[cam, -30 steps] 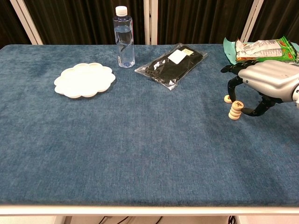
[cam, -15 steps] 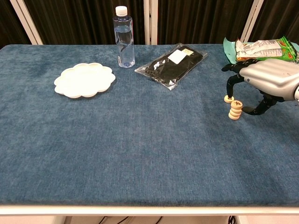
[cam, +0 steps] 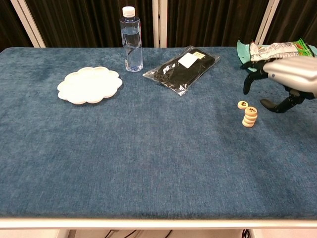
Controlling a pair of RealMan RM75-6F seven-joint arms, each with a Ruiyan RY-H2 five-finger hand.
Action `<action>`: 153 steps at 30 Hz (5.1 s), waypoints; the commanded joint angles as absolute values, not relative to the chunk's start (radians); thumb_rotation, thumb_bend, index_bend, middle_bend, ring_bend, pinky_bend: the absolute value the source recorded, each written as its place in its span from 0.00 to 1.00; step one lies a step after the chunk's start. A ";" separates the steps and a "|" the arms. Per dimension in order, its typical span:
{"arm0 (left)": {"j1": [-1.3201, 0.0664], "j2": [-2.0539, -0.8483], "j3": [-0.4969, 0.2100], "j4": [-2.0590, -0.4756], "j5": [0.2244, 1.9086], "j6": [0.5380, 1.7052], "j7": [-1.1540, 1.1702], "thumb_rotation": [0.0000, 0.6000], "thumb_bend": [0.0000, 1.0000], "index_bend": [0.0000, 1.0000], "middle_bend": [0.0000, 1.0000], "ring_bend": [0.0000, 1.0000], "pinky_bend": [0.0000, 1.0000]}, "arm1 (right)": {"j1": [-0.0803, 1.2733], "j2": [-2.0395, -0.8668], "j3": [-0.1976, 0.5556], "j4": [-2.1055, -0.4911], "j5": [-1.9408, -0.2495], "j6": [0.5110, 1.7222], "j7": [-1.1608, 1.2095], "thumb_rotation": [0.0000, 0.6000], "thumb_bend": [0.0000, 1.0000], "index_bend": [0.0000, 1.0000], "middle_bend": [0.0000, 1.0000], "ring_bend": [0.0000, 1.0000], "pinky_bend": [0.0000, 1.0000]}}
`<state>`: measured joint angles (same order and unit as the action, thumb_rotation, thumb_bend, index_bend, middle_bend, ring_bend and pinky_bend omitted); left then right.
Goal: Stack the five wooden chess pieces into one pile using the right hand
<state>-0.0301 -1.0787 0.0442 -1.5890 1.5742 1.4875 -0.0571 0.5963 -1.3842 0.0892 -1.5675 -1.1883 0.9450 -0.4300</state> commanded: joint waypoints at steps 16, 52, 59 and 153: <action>-0.031 -1.079 0.043 -1.586 1.571 1.485 -0.061 1.00 0.24 0.04 0.00 0.00 0.00 | 0.616 -1.380 0.049 -1.547 -1.181 0.897 -0.414 0.99 1.00 0.31 0.00 0.00 0.00; -0.032 -1.082 0.043 -1.583 1.567 1.480 -0.059 1.00 0.24 0.04 0.00 0.00 0.00 | 0.659 -1.436 0.091 -1.338 -1.219 0.929 -0.436 1.00 0.22 0.23 0.02 0.00 0.00; -0.035 -1.085 0.041 -1.580 1.557 1.471 -0.053 1.00 0.24 0.04 0.00 0.00 0.00 | 0.714 -1.435 0.075 -1.247 -1.312 0.846 -0.323 1.00 0.20 0.31 0.03 0.00 0.00; -0.043 -1.089 0.039 -1.570 1.544 1.455 -0.065 1.00 0.24 0.04 0.00 0.00 0.00 | 0.681 -1.381 0.009 -1.340 -1.504 0.928 -0.123 1.00 0.23 0.59 0.10 0.00 0.00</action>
<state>-0.0434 -1.0886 0.0391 -1.5699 1.5442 1.4547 -0.0649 0.6807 -1.3806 0.0086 -1.3396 -1.5040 0.9274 -0.1230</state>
